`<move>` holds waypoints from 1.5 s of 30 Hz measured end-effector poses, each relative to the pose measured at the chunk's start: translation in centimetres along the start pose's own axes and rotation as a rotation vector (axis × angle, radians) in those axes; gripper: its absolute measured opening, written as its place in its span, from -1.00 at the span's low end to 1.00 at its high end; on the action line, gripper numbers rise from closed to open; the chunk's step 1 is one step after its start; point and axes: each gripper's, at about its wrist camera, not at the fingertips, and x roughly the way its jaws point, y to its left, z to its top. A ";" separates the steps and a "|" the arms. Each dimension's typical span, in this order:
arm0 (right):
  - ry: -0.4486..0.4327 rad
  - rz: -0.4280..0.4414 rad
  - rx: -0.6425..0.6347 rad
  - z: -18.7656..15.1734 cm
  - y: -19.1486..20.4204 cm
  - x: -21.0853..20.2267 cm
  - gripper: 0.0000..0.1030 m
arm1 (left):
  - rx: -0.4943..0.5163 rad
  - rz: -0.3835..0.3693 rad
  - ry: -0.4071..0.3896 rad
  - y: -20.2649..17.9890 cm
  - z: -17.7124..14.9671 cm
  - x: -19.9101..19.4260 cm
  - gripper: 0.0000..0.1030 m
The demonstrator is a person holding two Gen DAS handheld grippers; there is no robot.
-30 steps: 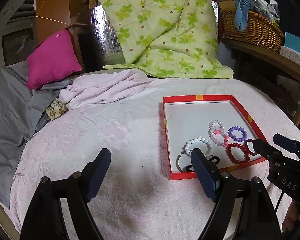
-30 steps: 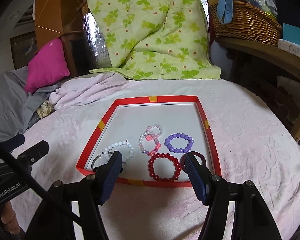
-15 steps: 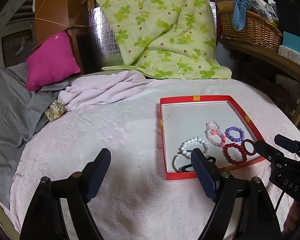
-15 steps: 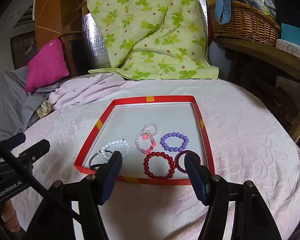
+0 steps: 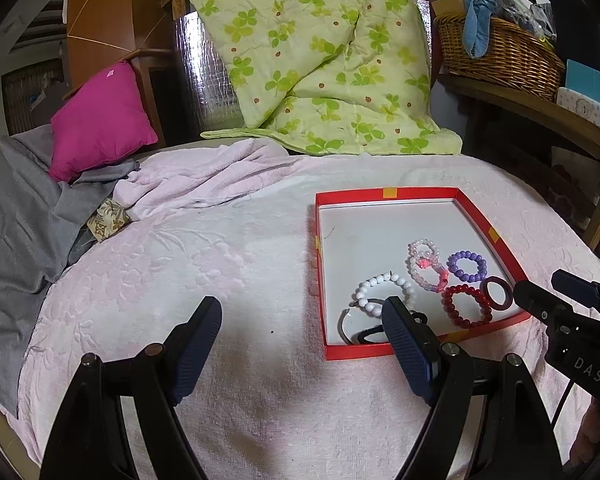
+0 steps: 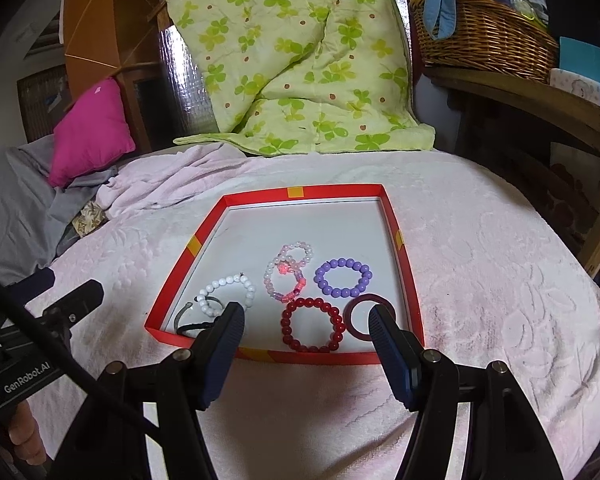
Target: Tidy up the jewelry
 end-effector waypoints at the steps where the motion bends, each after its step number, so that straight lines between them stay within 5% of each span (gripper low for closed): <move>1: 0.000 0.000 0.001 0.0 -0.1 0.0 0.33 | 0.001 -0.002 0.000 0.0 0.0 0.0 0.61; 45: 0.033 -0.009 0.027 -0.4 -0.5 0.5 0.33 | 0.013 0.002 0.042 0.0 -0.7 1.2 0.61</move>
